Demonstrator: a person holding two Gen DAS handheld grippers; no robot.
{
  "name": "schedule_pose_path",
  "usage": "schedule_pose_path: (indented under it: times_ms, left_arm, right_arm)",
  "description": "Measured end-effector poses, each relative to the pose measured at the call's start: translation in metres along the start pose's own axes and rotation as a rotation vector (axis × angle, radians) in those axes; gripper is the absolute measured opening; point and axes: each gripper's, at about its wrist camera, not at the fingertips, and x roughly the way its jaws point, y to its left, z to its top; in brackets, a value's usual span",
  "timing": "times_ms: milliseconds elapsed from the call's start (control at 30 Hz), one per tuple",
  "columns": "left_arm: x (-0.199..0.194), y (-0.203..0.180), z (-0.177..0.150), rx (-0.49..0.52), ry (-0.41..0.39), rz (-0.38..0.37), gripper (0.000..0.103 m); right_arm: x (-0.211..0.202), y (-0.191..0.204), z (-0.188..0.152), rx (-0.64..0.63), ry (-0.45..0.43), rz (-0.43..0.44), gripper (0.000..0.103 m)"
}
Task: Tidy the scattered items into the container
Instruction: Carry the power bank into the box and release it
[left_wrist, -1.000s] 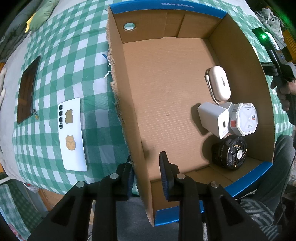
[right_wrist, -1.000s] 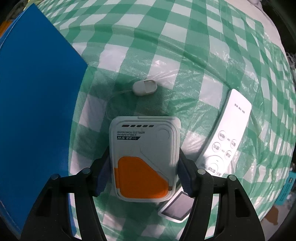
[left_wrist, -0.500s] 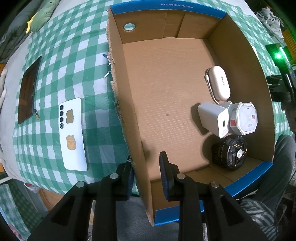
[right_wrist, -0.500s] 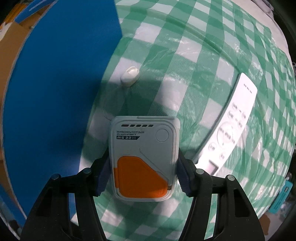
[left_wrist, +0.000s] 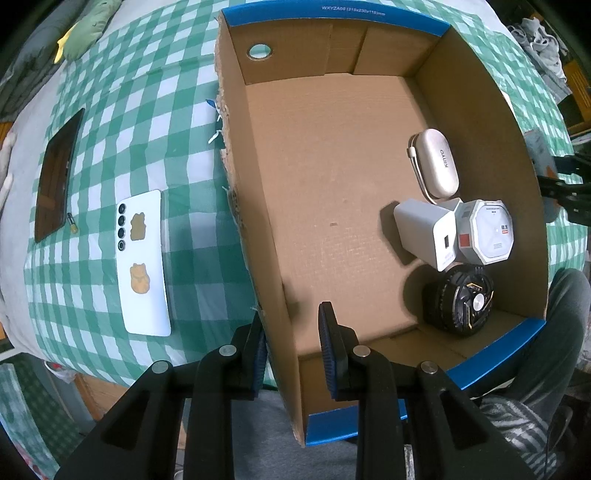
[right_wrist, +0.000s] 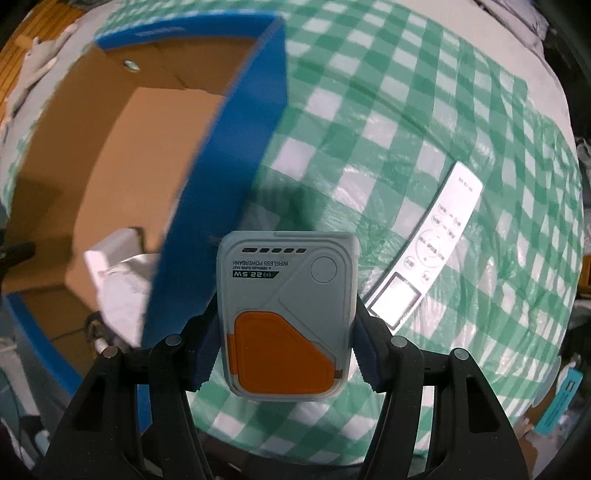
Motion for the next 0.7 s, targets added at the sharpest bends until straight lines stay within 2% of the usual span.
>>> schedule_pose_path:
  times_ms: [167,233,400,533,700]
  left_arm:
    - [0.003,0.0,-0.005,-0.004,0.001,-0.01,0.024]
    - [0.003,0.0,-0.007,-0.004,0.001,-0.011,0.024]
    - [0.001,-0.001,-0.011,-0.003,-0.006,-0.01,0.024]
    - [-0.001,-0.001,-0.013,-0.005,-0.012,-0.008,0.024]
    - [0.0,-0.002,-0.015,-0.007,-0.013,-0.001,0.024]
  right_arm:
    - [-0.036,0.017,-0.002,-0.042,-0.045,0.016,0.063]
    - [-0.045,0.019,0.01,-0.06,-0.055,0.026,0.063]
    - [-0.053,0.04,0.006,-0.113,-0.067,0.059,0.063]
    - [-0.036,0.053,0.013,-0.161,-0.058,0.066,0.063]
    - [-0.019,0.089,0.008,-0.225,-0.023,0.075,0.063]
